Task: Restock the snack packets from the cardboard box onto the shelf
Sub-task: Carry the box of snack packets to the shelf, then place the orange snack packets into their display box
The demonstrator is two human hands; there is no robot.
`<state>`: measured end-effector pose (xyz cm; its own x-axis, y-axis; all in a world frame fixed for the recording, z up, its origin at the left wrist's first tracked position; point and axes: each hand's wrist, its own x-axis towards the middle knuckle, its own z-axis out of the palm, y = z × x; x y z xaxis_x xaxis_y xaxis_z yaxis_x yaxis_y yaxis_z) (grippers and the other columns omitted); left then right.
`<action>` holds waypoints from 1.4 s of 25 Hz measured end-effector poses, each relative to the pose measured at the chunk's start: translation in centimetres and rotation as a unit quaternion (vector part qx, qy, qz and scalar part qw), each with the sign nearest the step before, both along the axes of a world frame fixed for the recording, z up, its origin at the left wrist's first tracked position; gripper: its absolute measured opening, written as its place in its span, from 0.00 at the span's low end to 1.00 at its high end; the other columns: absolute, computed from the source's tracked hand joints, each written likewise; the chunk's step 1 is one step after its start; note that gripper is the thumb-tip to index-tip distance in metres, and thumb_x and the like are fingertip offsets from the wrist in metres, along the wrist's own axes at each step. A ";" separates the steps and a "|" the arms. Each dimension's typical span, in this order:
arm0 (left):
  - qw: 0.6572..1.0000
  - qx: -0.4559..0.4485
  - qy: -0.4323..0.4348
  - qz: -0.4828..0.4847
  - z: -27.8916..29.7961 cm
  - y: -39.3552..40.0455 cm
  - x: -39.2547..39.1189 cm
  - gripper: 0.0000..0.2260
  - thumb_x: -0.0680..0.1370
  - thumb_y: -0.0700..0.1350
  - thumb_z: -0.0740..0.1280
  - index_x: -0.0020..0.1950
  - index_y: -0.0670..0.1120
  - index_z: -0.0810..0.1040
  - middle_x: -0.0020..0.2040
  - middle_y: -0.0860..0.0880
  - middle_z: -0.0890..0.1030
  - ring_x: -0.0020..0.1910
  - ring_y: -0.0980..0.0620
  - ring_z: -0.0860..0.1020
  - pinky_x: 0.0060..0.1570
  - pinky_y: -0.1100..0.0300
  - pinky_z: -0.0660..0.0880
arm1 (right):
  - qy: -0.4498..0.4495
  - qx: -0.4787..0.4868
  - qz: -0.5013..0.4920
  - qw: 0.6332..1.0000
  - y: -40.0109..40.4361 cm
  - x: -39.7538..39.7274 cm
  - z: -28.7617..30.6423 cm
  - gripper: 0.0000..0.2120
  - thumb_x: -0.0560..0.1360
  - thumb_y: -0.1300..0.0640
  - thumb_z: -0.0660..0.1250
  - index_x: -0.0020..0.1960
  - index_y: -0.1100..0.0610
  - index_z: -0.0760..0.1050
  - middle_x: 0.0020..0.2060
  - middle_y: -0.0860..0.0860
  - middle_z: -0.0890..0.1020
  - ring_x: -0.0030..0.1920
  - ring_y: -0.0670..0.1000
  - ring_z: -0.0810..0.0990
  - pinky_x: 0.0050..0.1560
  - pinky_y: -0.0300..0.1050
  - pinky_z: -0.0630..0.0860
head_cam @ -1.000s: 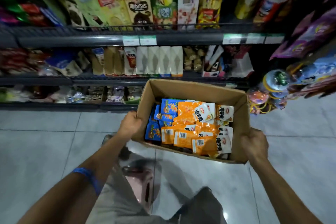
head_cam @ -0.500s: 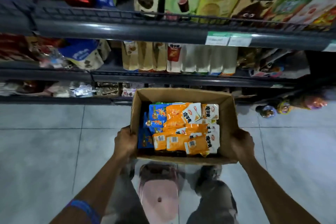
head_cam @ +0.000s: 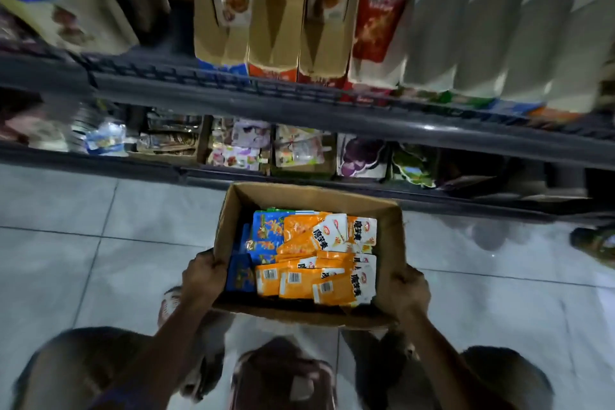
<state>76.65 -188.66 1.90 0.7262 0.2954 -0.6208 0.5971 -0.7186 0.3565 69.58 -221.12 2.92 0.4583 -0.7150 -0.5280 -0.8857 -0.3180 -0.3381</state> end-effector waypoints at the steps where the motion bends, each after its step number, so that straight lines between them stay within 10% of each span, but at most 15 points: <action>1: 1.000 0.004 0.004 0.009 -3.2 -0.3 0.3 0.12 0.79 0.41 0.64 0.60 0.37 0.79 0.56 0.33 0.81 0.56 0.32 0.78 0.57 0.47 0.73 | 0.009 -0.005 0.004 1.000 -0.1 0.7 -3.3 0.12 0.77 0.55 0.64 0.55 0.61 0.79 0.52 0.61 0.82 0.54 0.63 0.80 0.54 0.51 0.75; 12: 0.998 -0.004 -0.031 0.057 -20.6 -1.3 2.5 0.12 0.78 0.40 0.65 0.59 0.40 0.81 0.54 0.34 0.82 0.54 0.32 0.79 0.54 0.47 0.76 | -0.088 -0.046 0.001 0.995 1.0 3.1 -20.6 0.19 0.79 0.48 0.62 0.48 0.64 0.79 0.45 0.62 0.83 0.47 0.63 0.82 0.42 0.43 0.69; 20: 0.994 -0.064 -0.008 0.087 -19.4 -1.6 2.6 0.15 0.78 0.42 0.65 0.63 0.39 0.78 0.60 0.36 0.80 0.59 0.35 0.77 0.57 0.48 0.74 | -0.056 0.009 -0.052 0.997 1.3 3.3 -20.6 0.21 0.80 0.48 0.58 0.65 0.62 0.71 0.61 0.62 0.77 0.62 0.64 0.75 0.62 0.56 0.71; 26: 0.990 -0.103 -0.028 0.096 -16.0 -2.5 0.2 0.19 0.75 0.44 0.68 0.65 0.40 0.73 0.62 0.38 0.78 0.60 0.37 0.76 0.55 0.51 0.74 | -0.128 0.045 -0.009 0.991 2.2 2.0 -17.3 0.19 0.76 0.58 0.66 0.64 0.64 0.69 0.54 0.58 0.78 0.55 0.58 0.78 0.48 0.37 0.74; 29: 0.992 -0.087 -0.076 0.055 -13.6 -3.6 -2.0 0.17 0.73 0.45 0.69 0.59 0.41 0.78 0.58 0.39 0.80 0.56 0.38 0.78 0.53 0.50 0.76 | -0.143 -0.018 0.077 0.986 3.9 0.1 -15.2 0.24 0.72 0.57 0.66 0.68 0.55 0.69 0.61 0.58 0.76 0.59 0.64 0.76 0.58 0.53 0.75; 35: 0.983 -0.101 -0.085 -0.130 -10.4 -5.7 -6.1 0.30 0.71 0.50 0.66 0.74 0.52 0.69 0.68 0.46 0.77 0.64 0.42 0.76 0.63 0.51 0.73 | -0.113 0.053 0.196 0.973 5.7 -2.9 -13.3 0.21 0.73 0.58 0.65 0.66 0.51 0.72 0.58 0.54 0.81 0.57 0.60 0.79 0.60 0.52 0.75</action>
